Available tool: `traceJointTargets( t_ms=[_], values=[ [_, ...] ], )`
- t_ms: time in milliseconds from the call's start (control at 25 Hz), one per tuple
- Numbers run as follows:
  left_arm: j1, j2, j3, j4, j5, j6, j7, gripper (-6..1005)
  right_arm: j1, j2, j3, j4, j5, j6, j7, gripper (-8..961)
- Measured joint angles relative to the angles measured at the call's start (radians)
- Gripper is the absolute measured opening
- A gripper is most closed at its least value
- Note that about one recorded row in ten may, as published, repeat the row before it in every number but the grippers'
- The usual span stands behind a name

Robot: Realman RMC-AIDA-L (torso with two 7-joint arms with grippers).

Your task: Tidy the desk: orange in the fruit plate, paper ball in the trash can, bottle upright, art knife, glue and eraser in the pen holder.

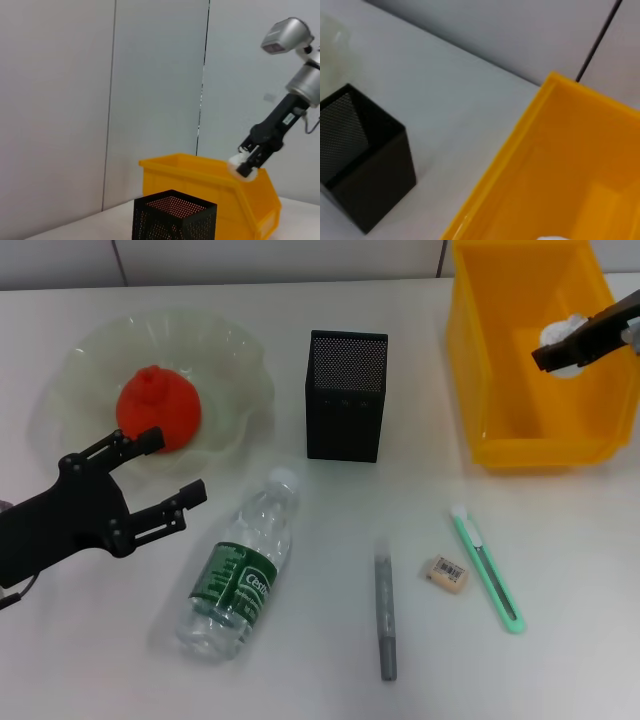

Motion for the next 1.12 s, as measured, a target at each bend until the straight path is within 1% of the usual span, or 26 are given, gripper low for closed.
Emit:
traceJointTargets(
  t_ms=[160,280,360,440,480,520,560,600,640,680,720,760,800,840,960,1000,1040,1120],
  values=[
    [0.002,0.0,0.0,0.0,-0.001,0.002,0.0,835,0.005,0.0,0.001,0.023,0.0,0.027,0.0,573],
    [0.004,0.0,0.0,0.0,-0.002,0.014,0.0,835,-0.003,0.0,0.006,0.009,0.008,0.034,0.0,657],
    [0.004,0.0,0.0,0.0,-0.002,0.014,0.0,835,-0.028,0.002,0.006,-0.023,0.04,0.035,-0.002,713],
    [0.003,0.0,0.0,0.0,-0.001,0.018,0.0,835,-0.08,0.002,0.006,-0.079,0.133,0.037,-0.018,714],
    [0.0,0.001,0.0,0.002,-0.001,0.053,-0.006,835,-0.119,0.001,0.007,-0.109,0.2,0.037,-0.039,715],
    [0.0,0.001,0.0,0.002,-0.001,0.053,-0.006,835,-0.158,0.001,0.008,-0.136,0.273,0.041,-0.074,715],
    [-0.001,0.001,0.0,0.005,-0.002,0.068,-0.012,835,-0.207,0.001,0.011,-0.159,0.357,0.047,-0.123,716],
    [-0.001,0.001,0.0,0.005,-0.002,0.068,-0.012,835,-0.313,0.001,0.015,-0.161,0.565,0.058,-0.29,716],
    [-0.001,0.001,0.0,0.005,-0.002,0.068,-0.012,835,-0.313,0.001,0.015,-0.161,0.565,0.058,-0.29,724],
    [-0.001,0.001,-0.006,0.015,-0.006,0.111,-0.033,835,-0.36,0.002,0.016,-0.15,0.653,0.059,-0.374,732],
    [-0.001,0.001,-0.006,0.015,-0.006,0.111,-0.033,835,-0.45,0.002,0.019,-0.084,0.845,0.06,-0.568,740],
    [-0.001,0.0,-0.009,0.034,-0.009,0.131,-0.059,835,-0.45,0.002,0.019,-0.084,0.845,0.06,-0.568,748],
    [-0.001,-0.001,-0.009,0.055,-0.014,0.145,-0.086,835,-0.512,0.002,0.03,0.014,0.982,0.046,-0.755,756],
    [0.0,-0.003,-0.006,0.088,-0.023,0.156,-0.137,835,-0.512,0.002,0.03,0.014,0.982,0.046,-0.755,764],
    [-0.002,-0.007,0.014,0.158,-0.036,0.163,-0.253,836,-0.56,0.0,0.074,0.186,1.119,-0.007,-1.013,788],
    [-0.002,-0.01,0.044,0.196,-0.049,0.165,-0.297,836,-0.562,-0.001,0.124,0.314,1.168,-0.061,-1.158,796],
    [-0.002,-0.01,0.044,0.196,-0.049,0.165,-0.297,836,-0.562,-0.001,0.124,0.314,1.168,-0.061,-1.158,804],
    [0.002,-0.011,0.102,0.227,-0.091,0.17,-0.326,836,-0.54,-0.001,0.185,0.458,1.183,-0.118,-1.29,820]
  ],
)
